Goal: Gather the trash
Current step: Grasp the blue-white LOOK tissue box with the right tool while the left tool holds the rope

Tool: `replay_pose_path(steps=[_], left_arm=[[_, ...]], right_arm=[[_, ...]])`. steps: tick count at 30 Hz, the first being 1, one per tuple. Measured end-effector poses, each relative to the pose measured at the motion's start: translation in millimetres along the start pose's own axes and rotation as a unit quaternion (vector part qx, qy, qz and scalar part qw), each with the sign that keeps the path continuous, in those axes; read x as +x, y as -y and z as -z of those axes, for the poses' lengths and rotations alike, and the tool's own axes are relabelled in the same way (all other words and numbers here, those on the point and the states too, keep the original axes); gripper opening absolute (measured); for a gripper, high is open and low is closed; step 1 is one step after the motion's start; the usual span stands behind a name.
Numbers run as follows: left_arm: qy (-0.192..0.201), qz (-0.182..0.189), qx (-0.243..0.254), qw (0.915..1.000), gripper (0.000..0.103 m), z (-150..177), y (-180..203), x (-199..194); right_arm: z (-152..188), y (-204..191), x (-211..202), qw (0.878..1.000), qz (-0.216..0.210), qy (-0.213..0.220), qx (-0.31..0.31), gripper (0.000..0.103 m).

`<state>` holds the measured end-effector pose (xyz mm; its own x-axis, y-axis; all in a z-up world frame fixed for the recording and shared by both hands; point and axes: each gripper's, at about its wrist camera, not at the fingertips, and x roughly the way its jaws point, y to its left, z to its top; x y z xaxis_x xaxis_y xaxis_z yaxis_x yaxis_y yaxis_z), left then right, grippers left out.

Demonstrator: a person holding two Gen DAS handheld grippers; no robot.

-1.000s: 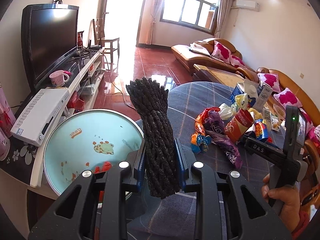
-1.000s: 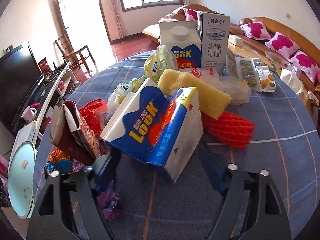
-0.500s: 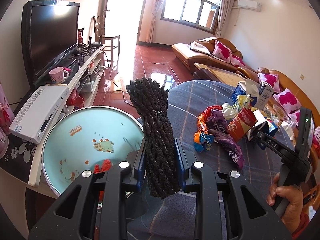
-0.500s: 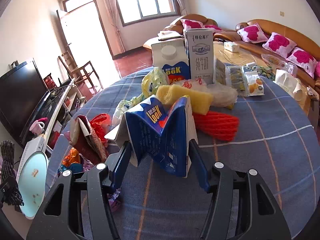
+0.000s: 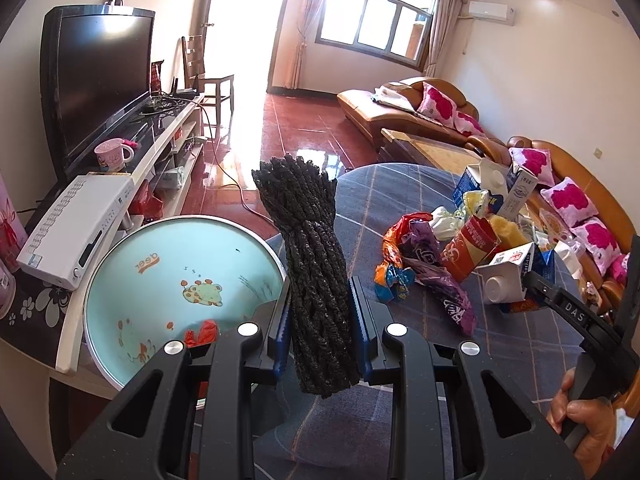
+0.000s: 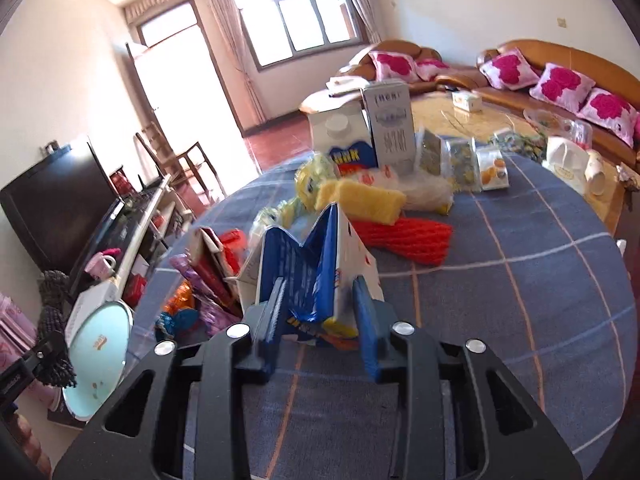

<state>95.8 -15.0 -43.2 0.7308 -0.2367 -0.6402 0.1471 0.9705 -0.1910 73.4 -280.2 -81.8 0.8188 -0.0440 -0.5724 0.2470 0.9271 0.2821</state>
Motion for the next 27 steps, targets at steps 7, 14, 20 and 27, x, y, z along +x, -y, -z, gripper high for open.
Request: replay_pose_path(steps=[7,14,20,27], left_arm=[[0.002,0.003,0.0,1.0,0.027,1,2,-4],[0.003,-0.003,-0.001,1.0,0.027,1,-1,-7],[0.003,-0.003,0.0,1.0,0.027,0,0,-7],[-0.001,-0.006,-0.004,1.0,0.027,1,-4,-4]], right_arm=[[3,5,3,1.0,0.008,-0.022,0.009,0.049],[14,10,8,0.998,-0.021,-0.04,0.032,0.096],[18,9,38,0.996,0.011,-0.077,0.038,0.097],[1,31,56,0.991,0.016,-0.075,0.105,0.098]])
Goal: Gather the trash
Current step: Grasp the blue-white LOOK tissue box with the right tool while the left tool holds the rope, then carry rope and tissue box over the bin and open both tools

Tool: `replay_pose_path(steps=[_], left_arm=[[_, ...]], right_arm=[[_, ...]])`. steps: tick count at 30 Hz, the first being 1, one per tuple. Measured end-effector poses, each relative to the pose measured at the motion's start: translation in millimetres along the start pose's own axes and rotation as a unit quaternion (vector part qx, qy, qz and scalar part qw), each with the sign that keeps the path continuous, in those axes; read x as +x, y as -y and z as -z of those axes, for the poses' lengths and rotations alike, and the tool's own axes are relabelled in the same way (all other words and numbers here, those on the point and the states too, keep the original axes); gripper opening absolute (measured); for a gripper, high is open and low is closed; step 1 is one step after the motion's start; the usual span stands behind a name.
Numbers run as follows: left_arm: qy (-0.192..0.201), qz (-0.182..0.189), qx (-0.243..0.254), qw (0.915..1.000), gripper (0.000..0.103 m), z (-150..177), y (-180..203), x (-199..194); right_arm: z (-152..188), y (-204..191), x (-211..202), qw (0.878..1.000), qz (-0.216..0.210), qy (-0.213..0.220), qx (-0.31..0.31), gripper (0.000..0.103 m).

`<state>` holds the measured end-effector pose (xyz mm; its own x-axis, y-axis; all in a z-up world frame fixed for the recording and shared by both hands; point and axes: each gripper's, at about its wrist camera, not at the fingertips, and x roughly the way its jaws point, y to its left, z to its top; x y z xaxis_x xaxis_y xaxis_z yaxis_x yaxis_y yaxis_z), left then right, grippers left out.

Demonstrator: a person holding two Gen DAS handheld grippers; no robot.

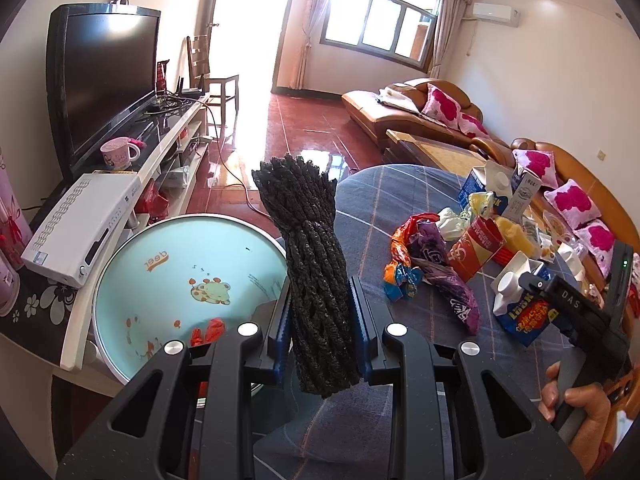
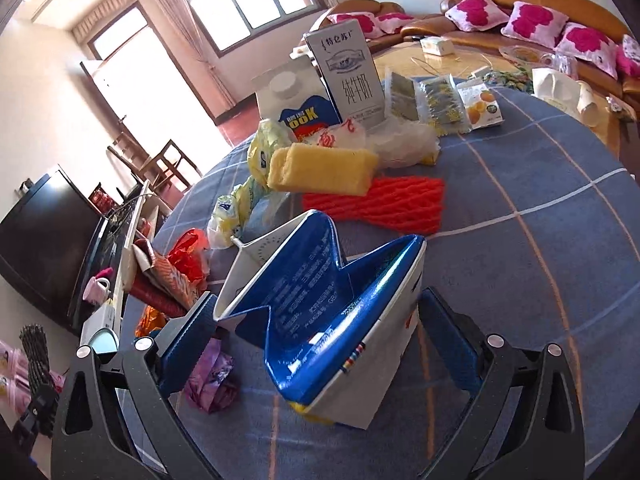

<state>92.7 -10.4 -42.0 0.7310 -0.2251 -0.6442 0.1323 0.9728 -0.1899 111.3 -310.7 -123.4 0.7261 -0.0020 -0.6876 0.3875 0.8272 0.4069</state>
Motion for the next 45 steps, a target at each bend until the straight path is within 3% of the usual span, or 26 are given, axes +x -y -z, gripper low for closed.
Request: replay_pose_path(steps=[6,8,9,18,25,45], left_arm=[[0.001,0.0,0.003,1.0,0.027,0,2,0],[0.001,-0.002,0.001,1.0,0.027,0,0,0],[0.001,-0.002,0.0,1.0,0.027,0,-1,1],[0.004,-0.005,0.0,1.0,0.027,0,-8,0],[0.009,-0.02,-0.007,0.9997,0.027,0,-21,-4],[0.014,-0.095,-0.024,0.9951,0.027,2,-84,-34]], right_arm=[[-1,1,-1,1.0,0.011,0.019,0.003,0.093],[0,-1,-7,1.0,0.008,0.027,-0.003,0.08],[0,-4,-11,0.999,0.017,0.031,-0.012,0.079],[9,-18,-34,0.998,0.003,0.048,-0.038,0.078],[20,-63,-74,0.991,-0.043,0.088,-0.094,0.078],[67,-203,-52,0.962,-0.137,0.046,-0.231,0.078]])
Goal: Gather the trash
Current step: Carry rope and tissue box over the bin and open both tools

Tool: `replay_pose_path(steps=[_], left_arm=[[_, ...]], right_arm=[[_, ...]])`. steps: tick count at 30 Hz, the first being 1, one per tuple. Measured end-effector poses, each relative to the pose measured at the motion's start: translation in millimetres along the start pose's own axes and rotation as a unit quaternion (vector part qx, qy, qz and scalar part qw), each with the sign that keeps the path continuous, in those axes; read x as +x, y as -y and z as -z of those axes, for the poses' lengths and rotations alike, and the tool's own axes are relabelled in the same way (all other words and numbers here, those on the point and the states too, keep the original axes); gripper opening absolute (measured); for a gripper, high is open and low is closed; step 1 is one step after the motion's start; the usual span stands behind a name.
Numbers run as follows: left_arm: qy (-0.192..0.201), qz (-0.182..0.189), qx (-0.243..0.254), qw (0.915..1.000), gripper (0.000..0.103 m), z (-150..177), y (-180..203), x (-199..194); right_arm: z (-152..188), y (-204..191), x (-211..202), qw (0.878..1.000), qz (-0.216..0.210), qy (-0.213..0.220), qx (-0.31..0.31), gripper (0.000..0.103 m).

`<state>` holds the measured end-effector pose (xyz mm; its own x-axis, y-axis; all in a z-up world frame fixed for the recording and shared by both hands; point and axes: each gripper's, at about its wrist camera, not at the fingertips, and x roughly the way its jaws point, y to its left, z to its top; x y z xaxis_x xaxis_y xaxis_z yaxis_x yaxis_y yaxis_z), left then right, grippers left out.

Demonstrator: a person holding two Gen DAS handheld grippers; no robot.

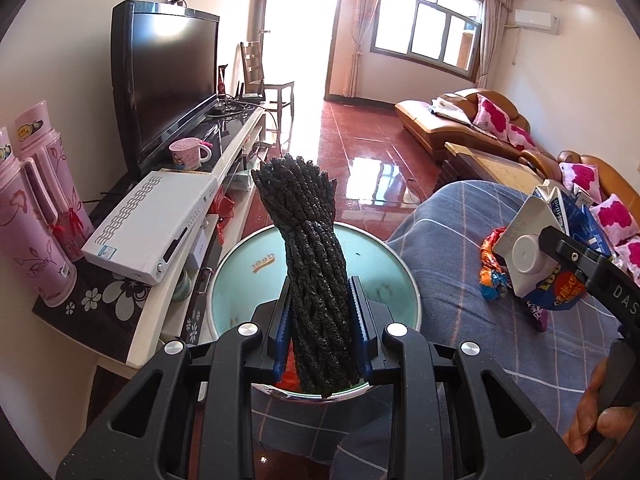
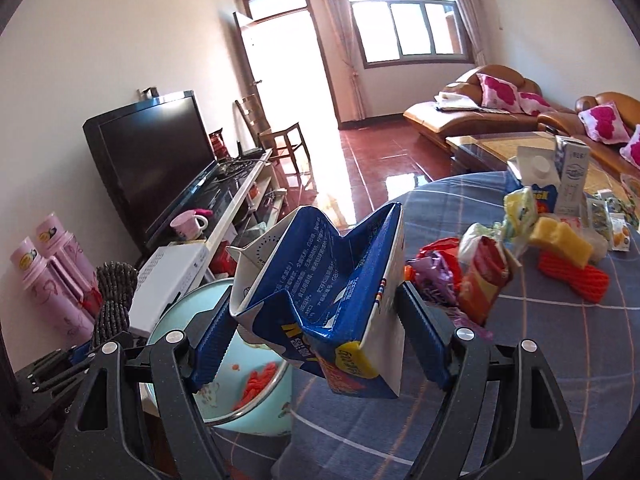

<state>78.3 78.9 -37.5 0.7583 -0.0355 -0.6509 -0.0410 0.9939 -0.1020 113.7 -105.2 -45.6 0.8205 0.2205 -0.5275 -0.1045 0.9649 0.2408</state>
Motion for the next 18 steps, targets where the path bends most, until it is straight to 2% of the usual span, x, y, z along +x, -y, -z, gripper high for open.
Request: replay_pose_path(steps=[7,13,18], left_arm=[[-0.014,-0.011,-0.01,0.9998,0.027,4,-24,8],[-0.042,-0.011,-0.016,0.9989,0.027,11,-34,25],[-0.058,-0.005,-0.013,0.9982,0.027,17,-34,36]], right_arm=[[3,-36,22,0.999,-0.024,-0.022,-0.032,0.078],[11,-57,51,0.996,-0.05,-0.06,-0.044,0.078],[13,-60,77,0.991,-0.095,-0.095,-0.03,0.077]])
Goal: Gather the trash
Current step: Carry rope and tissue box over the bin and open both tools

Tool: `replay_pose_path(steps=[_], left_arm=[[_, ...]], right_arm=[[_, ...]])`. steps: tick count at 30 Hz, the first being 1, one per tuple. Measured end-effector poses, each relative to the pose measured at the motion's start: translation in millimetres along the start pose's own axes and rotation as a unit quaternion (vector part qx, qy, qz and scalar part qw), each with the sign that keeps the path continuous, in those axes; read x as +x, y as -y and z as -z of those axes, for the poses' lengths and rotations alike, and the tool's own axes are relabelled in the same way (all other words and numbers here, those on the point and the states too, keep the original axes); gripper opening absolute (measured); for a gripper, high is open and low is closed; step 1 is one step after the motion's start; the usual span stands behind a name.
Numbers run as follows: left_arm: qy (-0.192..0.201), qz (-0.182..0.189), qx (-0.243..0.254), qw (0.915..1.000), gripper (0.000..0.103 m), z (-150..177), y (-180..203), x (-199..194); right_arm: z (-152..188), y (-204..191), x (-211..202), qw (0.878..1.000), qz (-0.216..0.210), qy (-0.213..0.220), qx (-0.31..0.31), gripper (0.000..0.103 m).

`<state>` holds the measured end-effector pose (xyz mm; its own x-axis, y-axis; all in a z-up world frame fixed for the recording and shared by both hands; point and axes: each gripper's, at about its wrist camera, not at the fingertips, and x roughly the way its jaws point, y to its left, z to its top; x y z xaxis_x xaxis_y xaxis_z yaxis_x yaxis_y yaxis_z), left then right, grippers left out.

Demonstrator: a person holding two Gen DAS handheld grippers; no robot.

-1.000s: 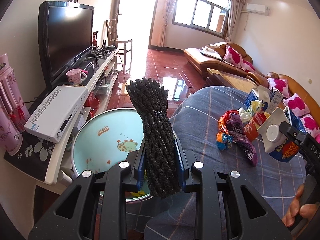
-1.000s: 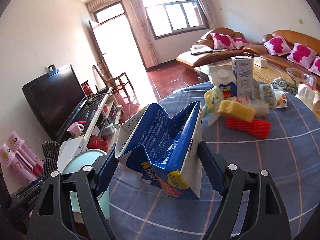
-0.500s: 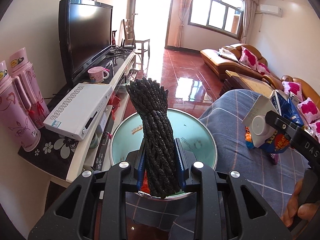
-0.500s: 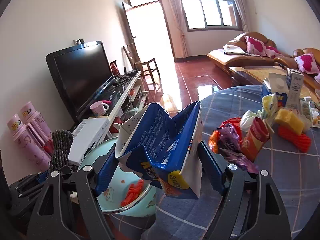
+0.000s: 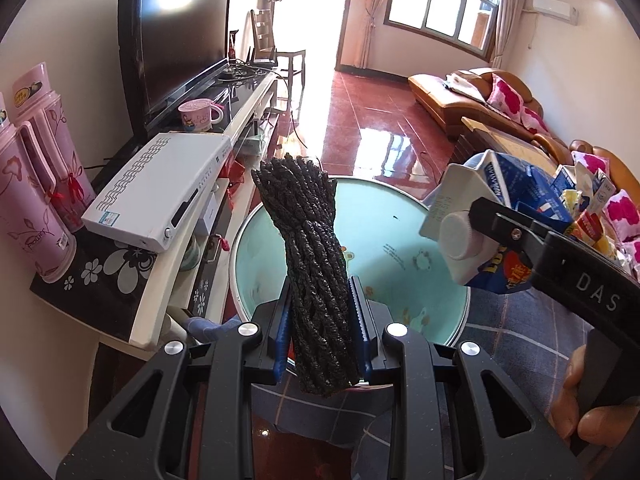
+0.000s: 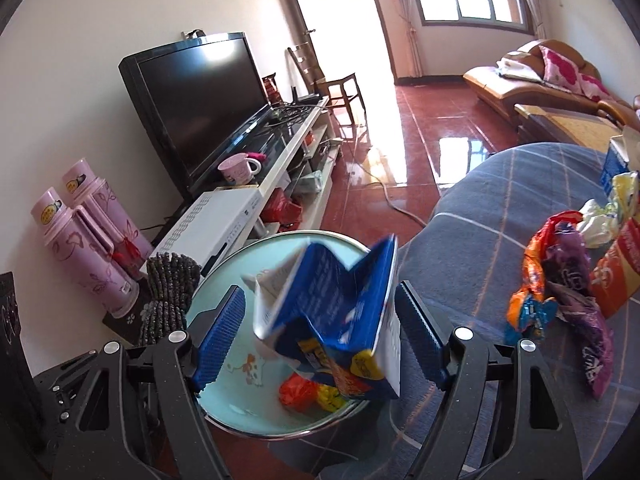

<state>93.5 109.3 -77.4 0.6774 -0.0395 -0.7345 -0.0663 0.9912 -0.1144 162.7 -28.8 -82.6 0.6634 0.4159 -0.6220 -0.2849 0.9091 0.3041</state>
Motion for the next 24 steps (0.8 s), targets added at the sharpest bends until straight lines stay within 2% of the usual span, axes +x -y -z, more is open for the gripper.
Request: replay_pose_path(steps=[2,4,14,16,17,18,20,24], left_arm=[[-0.004,0.0,0.0,1.0,0.027,1,0,3],[-0.008,-0.001,0.0,1.0,0.027,2,-2,6],[-0.019,0.002,0.006,0.9998,0.027,4,3,18],[-0.019,0.0,0.008,0.9998,0.031,4,6,20],[-0.018,-0.002,0.009,0.9998,0.04,4,7,21],[-0.017,-0.007,0.009,0.9998,0.054,4,8,22],[-0.014,-0.018,0.012,0.9997,0.072,5,10,23],[-0.012,-0.026,0.011,0.9995,0.085,5,14,21]], right_arm=[[-3,3,9,1.0,-0.02,-0.012,0.013,0.078],[-5,6,14,0.999,-0.022,-0.019,0.024,0.078],[2,21,-7,0.999,0.024,0.011,0.031,0.078],[5,25,-15,0.999,0.032,0.018,0.03,0.079],[7,27,-18,0.999,0.037,0.022,0.029,0.08],[9,28,-22,0.998,0.043,0.027,0.028,0.08],[13,32,-30,0.998,0.052,0.036,0.028,0.082],[24,44,-45,0.996,0.064,0.045,0.035,0.083]])
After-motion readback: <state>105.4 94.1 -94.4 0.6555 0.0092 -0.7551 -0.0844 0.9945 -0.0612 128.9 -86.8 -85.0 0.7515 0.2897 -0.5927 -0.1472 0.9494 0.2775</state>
